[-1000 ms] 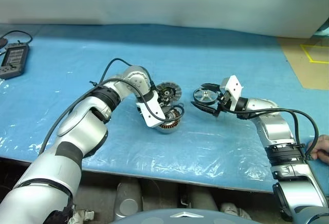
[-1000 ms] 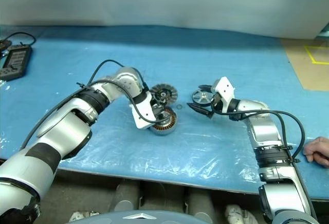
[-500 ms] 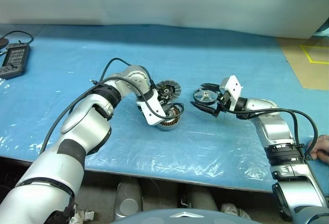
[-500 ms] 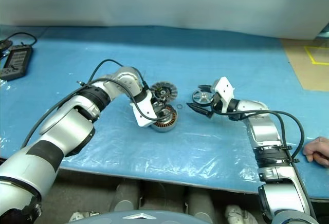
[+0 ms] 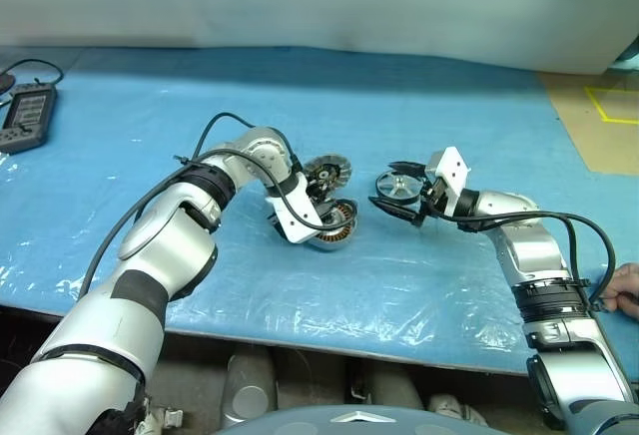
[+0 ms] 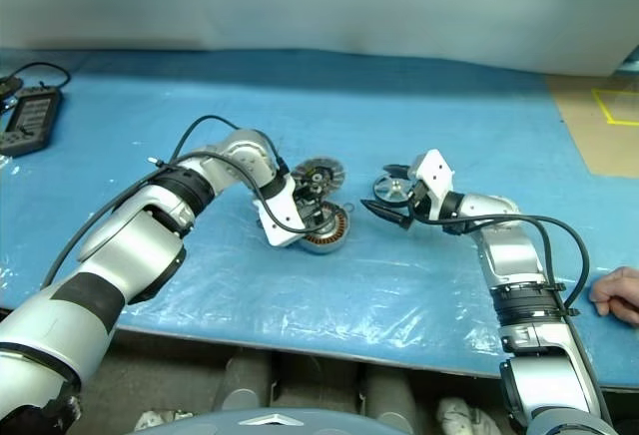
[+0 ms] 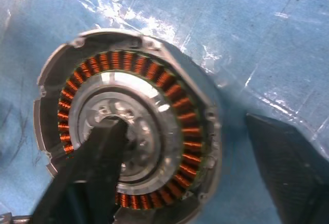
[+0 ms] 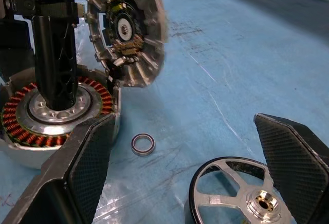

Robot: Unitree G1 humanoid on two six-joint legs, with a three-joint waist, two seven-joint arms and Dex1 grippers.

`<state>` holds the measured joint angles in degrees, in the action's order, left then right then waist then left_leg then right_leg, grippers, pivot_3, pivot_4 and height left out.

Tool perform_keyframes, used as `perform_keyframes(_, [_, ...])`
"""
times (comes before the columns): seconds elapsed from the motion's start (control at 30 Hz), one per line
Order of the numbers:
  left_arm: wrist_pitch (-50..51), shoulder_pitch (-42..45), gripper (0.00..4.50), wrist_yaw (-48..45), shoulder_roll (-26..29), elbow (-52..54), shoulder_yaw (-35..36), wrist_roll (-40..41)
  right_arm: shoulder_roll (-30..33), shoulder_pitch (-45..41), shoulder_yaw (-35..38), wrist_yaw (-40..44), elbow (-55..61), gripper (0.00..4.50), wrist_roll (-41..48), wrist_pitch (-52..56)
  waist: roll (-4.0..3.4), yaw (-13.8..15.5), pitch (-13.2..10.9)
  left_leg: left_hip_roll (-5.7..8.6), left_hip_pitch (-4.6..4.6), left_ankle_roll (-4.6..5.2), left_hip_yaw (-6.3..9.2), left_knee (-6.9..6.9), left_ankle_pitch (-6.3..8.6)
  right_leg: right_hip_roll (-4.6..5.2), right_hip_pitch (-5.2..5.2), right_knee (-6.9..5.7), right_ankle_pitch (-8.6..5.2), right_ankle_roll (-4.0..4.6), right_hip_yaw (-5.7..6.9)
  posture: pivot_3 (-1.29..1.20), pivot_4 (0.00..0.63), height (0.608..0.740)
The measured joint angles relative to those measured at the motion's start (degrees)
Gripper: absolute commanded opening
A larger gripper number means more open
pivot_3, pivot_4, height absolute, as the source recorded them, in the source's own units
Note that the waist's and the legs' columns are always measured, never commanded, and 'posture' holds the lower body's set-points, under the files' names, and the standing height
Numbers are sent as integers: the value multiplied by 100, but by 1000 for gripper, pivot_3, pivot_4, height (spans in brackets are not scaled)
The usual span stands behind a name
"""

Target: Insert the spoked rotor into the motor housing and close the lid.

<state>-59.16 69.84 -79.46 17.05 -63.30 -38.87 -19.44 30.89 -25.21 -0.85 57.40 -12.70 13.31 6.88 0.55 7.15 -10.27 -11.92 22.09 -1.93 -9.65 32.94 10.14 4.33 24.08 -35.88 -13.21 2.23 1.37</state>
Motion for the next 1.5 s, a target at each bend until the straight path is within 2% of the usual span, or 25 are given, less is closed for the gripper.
perform_keyframes(0.23, [-71, -37, 4465, -648, 69, 284, 144, 592, -19, -7, -16, 31, -28, 4500, -2, -17, 0, 0, 0, -2, -3, 0, 0, 0, 0, 0, 0, 0, -1, 1, 0, 0, 150, 740])
perform_keyframes(0.43, [248, -306, 4465, -1232, 570, 1051, 15, 1372, -63, -17, -29, 142, -40, 4500, 16, -10, 0, -8, 0, -5, -2, 1, -2, -3, 1, -1, 4, -1, -2, 3, 0, 0, 150, 740])
perform_keyframes(0.53, [1063, -476, 4465, -1277, 1294, 2036, -432, 2297, -75, -18, -39, 254, -37, 4500, 55, 38, -4, -10, -2, -9, 0, 0, -7, -7, 1, -3, 14, -6, -3, 5, -2, 0, 150, 740])
perform_keyframes(0.6, [2167, -589, 4465, -1279, 1957, 3086, -655, 3210, -73, -4, -48, 333, -17, 4500, 83, 96, -7, -11, -4, -10, 2, -18, -13, -14, 11, -3, 19, -5, -4, 7, -5, 0, 150, 740])
perform_keyframes(0.7, [3714, -758, 4465, -1279, 2684, 4275, -611, 4282, -57, 27, -55, 418, -9, 4500, 88, 124, -14, -25, -4, -8, -3, -21, -24, -23, 11, -3, 21, 1, -6, 9, -10, 0, 150, 740])
perform_keyframes(0.87, [5628, -1694, 4465, -1168, 2991, 5137, 206, 5062, -17, 109, -109, 551, -5, 4500, 73, 117, -23, -52, -3, -10, -4, -23, -28, -24, 10, -5, 21, 2, -6, 9, -11, 0, 150, 740])
perform_keyframes(1.0, [6426, -2527, 4465, -664, 3110, 5427, 1103, 5154, 39, 183, -158, 644, -16, 4500, 52, 114, -23, -161, -3, -9, -1, -24, -26, -22, 10, -5, 20, 7, -6, 8, -11, 0, 150, 740])
perform_keyframes(1.27, [7159, -3866, 4465, 466, 2872, 5736, 2475, 5198, 61, 202, -195, 793, -15, 4500, 52, 122, -25, -183, -2, -8, -2, -23, -25, -16, 10, -6, 18, 5, -5, 8, -13, 0, 150, 740])
perform_keyframes(1.5, [7302, -4330, 4465, 1037, 2645, 5933, 2976, 4954, 30, 227, -350, 877, -8, 4500, 51, 178, -25, -182, -2, -9, -5, -21, -24, -15, 9, -6, 14, 6, -5, 8, -13, 0, 150, 740])
